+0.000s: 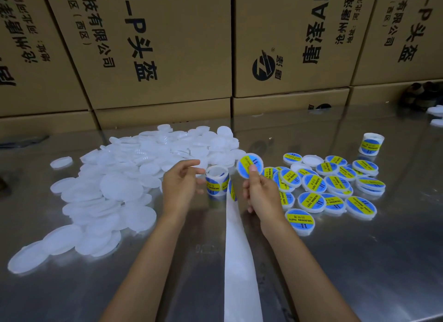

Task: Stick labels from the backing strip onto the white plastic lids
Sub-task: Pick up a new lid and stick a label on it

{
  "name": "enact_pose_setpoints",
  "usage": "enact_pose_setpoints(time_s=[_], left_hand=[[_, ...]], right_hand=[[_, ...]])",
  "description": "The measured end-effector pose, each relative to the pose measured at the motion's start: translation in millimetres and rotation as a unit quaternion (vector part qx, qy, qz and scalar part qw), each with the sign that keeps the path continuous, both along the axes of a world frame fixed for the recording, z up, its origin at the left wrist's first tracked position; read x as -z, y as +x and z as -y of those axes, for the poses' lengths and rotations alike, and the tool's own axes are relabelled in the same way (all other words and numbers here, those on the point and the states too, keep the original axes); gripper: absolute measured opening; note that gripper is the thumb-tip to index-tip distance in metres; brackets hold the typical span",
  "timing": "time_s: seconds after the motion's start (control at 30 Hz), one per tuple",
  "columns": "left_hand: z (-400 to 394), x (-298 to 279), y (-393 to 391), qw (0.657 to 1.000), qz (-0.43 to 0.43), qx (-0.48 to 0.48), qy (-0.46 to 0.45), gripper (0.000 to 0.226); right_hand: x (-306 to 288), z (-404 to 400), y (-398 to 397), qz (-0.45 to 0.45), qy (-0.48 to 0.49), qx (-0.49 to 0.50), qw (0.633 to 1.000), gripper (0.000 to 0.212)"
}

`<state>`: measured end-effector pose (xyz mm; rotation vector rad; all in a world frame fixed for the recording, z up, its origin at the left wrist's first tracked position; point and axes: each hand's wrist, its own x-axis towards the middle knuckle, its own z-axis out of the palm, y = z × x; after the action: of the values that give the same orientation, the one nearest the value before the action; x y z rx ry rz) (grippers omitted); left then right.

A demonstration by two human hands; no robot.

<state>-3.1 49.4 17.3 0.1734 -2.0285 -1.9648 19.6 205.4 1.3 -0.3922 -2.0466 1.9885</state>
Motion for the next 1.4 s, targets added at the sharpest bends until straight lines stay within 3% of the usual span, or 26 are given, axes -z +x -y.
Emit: enact_pose_setpoints(time_s=[0.17, 0.3, 0.43, 0.53, 0.6, 0.77, 0.87, 0.97, 1.03, 1.07, 1.2, 1.4], left_hand=[[15.9, 10.4, -8.3, 0.994, 0.029, -0.075, -0.081, 0.031], [28.0, 12.4, -9.4, 0.972, 0.049, -0.108, -0.205, 0.03], [39.6, 15.9, -9.0, 0.943, 0.063, -0.099, -0.311, 0.037], [39.8, 18.8, -7.1, 0.916, 0.091, -0.07, -0.384, 0.025], [37.9, 18.7, -5.8, 0.907, 0.101, -0.065, -0.404, 0.009], [35.2, 15.1, -3.8, 0.899, 0.072, -0.081, -0.424, 0.017], [33.5, 8.6, -2.6, 0.927, 0.015, -0.104, -0.36, 0.017], [30.3, -8.0, 0.5, 0.993, 0.004, -0.069, -0.1, 0.015], [27.5, -19.5, 6.0, 0.997, 0.022, 0.015, 0.076, 0.014], [25.9, -23.3, 8.6, 0.99, 0.024, 0.064, 0.12, 0.014], [12.7, -29.5, 16.1, 0.965, 0.032, 0.206, 0.157, 0.023], [-0.7, -27.4, 18.3, 0.941, 0.06, 0.259, 0.208, 0.032]], right_hand=[[-3.6, -12.7, -1.2, 0.031, -0.25, 0.047, 0.967, 0.041], [-7.2, -18.6, 0.0, 0.032, -0.354, 0.062, 0.932, 0.034], [-8.9, -18.6, 2.5, 0.031, -0.371, 0.043, 0.927, 0.026], [-8.9, -17.8, 2.8, 0.035, -0.355, 0.032, 0.934, 0.019], [-8.5, -16.7, 2.9, 0.04, -0.34, 0.03, 0.939, 0.019], [-8.9, -12.2, 1.6, 0.041, -0.267, 0.023, 0.963, 0.023], [-7.2, -5.7, 3.5, 0.004, -0.155, 0.022, 0.988, 0.016], [-5.9, 2.7, 5.7, -0.095, -0.001, 0.041, 0.995, 0.007], [-4.7, 8.9, 7.4, -0.168, 0.071, 0.028, 0.983, 0.004], [-3.3, 11.7, 7.8, -0.191, 0.104, 0.017, 0.976, 0.008], [0.8, 16.3, 7.0, -0.232, 0.184, 0.007, 0.955, 0.017], [3.4, 13.5, 2.6, -0.257, 0.204, -0.01, 0.945, 0.022]])
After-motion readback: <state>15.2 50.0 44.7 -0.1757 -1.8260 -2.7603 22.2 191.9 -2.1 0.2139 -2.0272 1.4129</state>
